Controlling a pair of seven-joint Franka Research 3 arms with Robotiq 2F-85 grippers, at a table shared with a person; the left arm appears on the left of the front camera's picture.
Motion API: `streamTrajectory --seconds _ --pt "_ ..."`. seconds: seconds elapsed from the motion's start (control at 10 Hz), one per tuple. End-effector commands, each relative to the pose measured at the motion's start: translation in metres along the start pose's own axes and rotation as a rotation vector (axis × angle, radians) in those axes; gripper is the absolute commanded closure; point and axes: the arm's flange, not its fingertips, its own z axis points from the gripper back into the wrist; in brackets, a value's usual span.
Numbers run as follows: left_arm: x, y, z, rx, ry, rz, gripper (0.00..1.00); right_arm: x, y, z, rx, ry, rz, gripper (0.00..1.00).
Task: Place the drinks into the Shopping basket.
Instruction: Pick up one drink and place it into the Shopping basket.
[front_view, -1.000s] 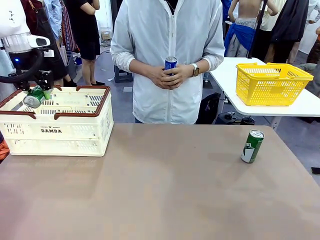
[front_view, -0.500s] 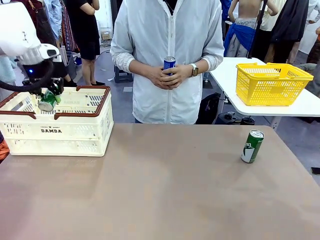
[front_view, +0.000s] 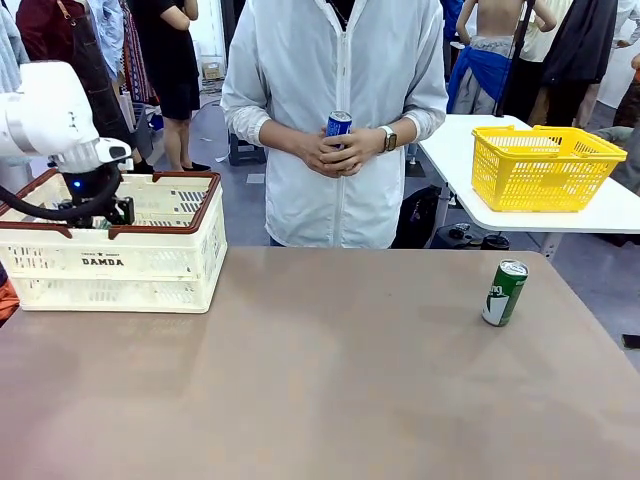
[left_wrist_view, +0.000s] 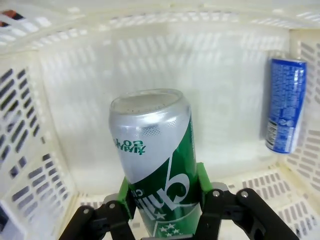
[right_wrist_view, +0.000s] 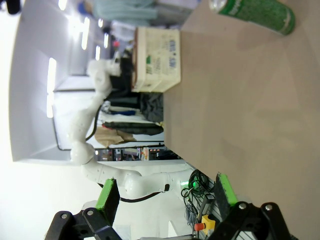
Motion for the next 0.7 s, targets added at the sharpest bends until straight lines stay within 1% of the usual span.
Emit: streamTrajectory --seconds 0.0,0.1,0.2,0.3,0.6 --pt "0.01 -0.0024 -0.0026 -0.034 0.021 -0.003 1.0 -0.0013 0.0048 0.0033 -0.006 0.015 -0.018 0.0" --pt "0.0112 -0.0024 -0.0074 -0.044 0.034 -0.009 1.0 -0.0013 0.0048 0.0033 -0.006 0.015 -0.018 0.0" --pt "0.0113 -0.0023 -0.0092 -0.055 0.048 -0.007 0.56 -0.0013 0.0048 0.0033 -0.006 0.015 -0.018 0.0" --pt "0.0106 -0.0022 -0.01 -0.054 0.053 -0.007 0.0 -0.0013 0.0048 0.0033 -0.006 0.015 -0.018 0.0" --pt "0.0092 0.0003 -0.0068 -0.054 0.053 0.007 0.0 -0.0013 0.0048 0.0033 -0.006 0.015 -0.018 0.0"
